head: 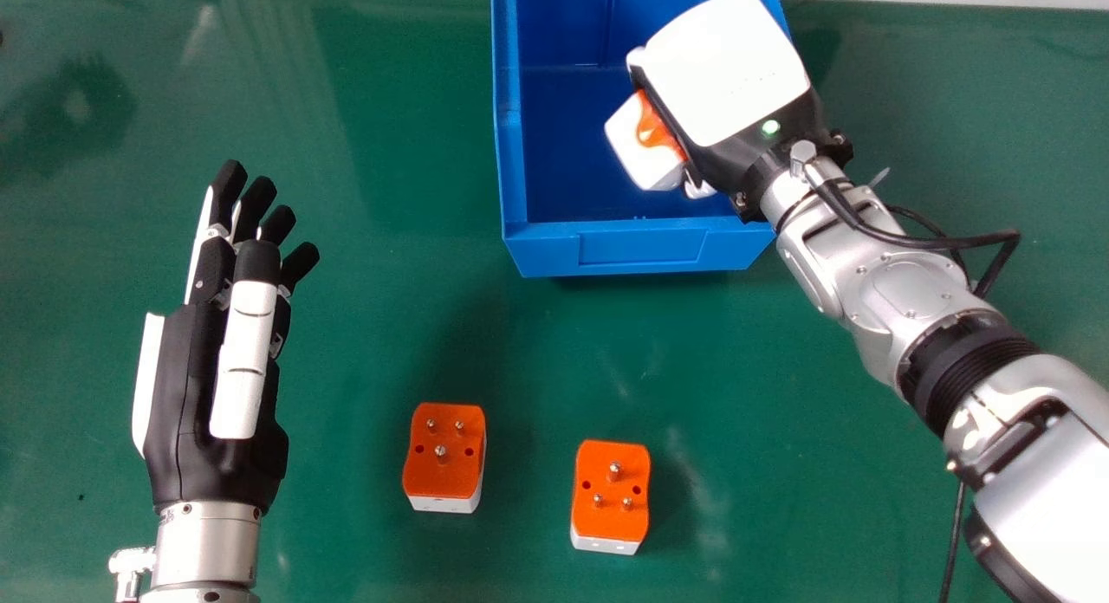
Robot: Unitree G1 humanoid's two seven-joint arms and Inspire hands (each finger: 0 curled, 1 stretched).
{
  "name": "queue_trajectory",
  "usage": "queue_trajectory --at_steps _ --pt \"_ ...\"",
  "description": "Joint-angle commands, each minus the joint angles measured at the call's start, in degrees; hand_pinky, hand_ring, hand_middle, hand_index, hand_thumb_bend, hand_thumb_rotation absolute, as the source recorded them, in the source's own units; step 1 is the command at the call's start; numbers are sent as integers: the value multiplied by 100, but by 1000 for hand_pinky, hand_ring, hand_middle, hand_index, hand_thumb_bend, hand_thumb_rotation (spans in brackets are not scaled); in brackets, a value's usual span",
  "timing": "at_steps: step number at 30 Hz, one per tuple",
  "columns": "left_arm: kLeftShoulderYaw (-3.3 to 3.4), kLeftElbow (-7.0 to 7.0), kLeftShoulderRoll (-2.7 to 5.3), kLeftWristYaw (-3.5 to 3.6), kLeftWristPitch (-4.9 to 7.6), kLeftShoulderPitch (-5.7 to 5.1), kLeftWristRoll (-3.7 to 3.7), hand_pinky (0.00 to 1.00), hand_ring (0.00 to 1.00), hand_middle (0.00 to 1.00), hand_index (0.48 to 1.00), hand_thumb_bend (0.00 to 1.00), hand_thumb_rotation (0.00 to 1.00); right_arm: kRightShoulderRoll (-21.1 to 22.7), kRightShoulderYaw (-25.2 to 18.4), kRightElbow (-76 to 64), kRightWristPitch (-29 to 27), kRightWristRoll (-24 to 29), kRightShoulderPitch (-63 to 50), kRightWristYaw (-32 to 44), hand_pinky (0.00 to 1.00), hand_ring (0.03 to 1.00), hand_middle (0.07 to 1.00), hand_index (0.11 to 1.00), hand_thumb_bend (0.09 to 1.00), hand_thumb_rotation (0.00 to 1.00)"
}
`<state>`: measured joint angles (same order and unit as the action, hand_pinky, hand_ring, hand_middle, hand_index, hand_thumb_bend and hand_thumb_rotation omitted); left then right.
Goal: Pick all objects and put in blue box
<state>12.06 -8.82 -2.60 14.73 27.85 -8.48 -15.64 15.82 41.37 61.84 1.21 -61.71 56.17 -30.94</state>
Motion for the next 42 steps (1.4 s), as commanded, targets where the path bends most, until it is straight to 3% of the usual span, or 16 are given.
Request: queue_trajectory --at_steps 1,2,5,12,19,28,33,35,38,42 --pt "-10 10 -15 31 140 49 16 908 953 968 963 706 783 63 24 -228 144 -39 142 -24 547 662 723 689 681 0" --pt "-11 3 -20 34 146 53 23 910 954 969 964 703 784 67 29 -280 175 -37 130 -8 623 729 779 751 727 2" --pt "-7 -20 -28 13 175 64 69 911 955 970 966 696 785 70 -25 -404 204 44 86 27 687 784 823 801 765 9" --pt "-20 25 -19 32 117 46 2 914 958 973 970 697 787 130 -256 -840 289 237 -86 -56 836 890 910 898 873 87" --pt "-38 85 -1 -15 130 0 49 915 960 975 972 693 791 326 -884 -3007 764 503 -1099 474 947 964 971 967 953 141" --pt "-20 146 -59 124 58 -32 -116 917 960 975 973 699 792 293 -1544 -7309 2160 183 -3319 2290 983 989 991 990 966 181" --pt "-13 173 -107 99 75 -57 -3 918 961 976 975 696 797 227 -1629 -9267 2766 -304 -4470 3606 977 993 994 994 961 211" --pt "-9 174 -132 115 66 -63 4 918 961 976 975 696 797 283 -1664 -9848 2867 -448 -4854 4178 977 993 994 994 961 211" --pt "-5 181 -150 180 37 -60 -81 916 960 976 974 695 799 366 -1776 -10565 2938 -550 -5295 5033 972 994 996 995 958 231" --pt "23 131 -176 190 68 -21 -79 917 961 979 977 701 803 315 -1949 -11314 3018 -626 -5583 6257 942 996 997 997 953 283"
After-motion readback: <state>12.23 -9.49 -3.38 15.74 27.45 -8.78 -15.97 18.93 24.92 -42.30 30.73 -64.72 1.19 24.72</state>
